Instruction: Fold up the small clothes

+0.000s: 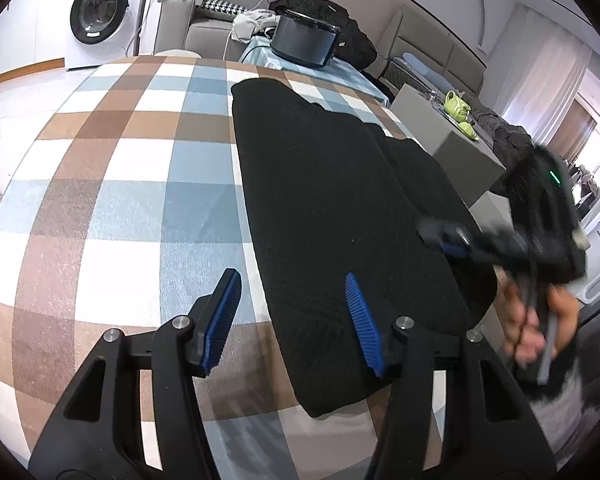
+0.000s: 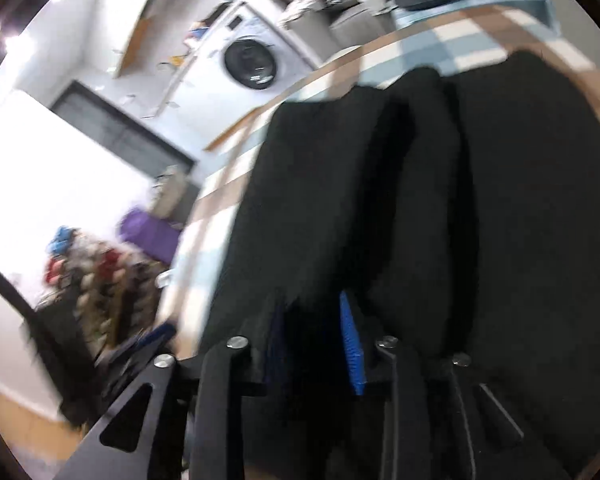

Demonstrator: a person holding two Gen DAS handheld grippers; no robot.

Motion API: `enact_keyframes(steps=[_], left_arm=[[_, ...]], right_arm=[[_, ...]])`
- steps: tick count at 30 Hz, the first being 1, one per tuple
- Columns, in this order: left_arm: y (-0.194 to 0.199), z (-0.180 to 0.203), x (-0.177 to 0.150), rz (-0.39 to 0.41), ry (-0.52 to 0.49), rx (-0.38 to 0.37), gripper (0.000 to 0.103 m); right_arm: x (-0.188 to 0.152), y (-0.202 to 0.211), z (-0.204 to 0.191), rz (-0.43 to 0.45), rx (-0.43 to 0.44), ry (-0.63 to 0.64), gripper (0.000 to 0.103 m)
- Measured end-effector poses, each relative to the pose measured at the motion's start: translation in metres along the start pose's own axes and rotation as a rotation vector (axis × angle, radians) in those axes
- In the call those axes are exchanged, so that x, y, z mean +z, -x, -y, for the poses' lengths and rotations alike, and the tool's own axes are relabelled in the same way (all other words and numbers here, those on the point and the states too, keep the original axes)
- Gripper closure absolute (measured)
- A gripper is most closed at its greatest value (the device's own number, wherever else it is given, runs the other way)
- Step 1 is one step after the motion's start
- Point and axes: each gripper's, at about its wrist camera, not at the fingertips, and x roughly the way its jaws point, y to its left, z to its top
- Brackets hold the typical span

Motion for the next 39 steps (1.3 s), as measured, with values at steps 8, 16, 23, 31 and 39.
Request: enact_keyframes(steps=[8, 16, 23, 31, 39], left_arm=[[-0.01, 0.008, -0.01, -0.073, -0.059, -0.007, 0.051], [-0.008, 0.001, -0.021, -0.098, -0.043, 0.026, 0.049], [-0.017, 0.008, -0.024, -0.144, -0.075, 0.032, 0.047], [-0.029, 0.012, -0.021, -0.166, -0.043, 0.006, 0.047], [-0.029, 0.008, -0.014, -0.144, -0.014, -0.016, 0.047]], right_arm=[[-0.049, 0.014, -0.013, -0.006, -0.082, 0.145, 0.099], [-0.052, 0.026, -0.026, 0.022, -0.074, 0.069, 0.098], [-0.04, 0.04, -0.006, 0.065, -0.142, 0.019, 0.078], [-0.018, 0.038, 0.032, 0.115, -0.206, -0.087, 0.07], [0.01, 0.011, 0.015, 0.133, -0.235, -0.038, 0.099]])
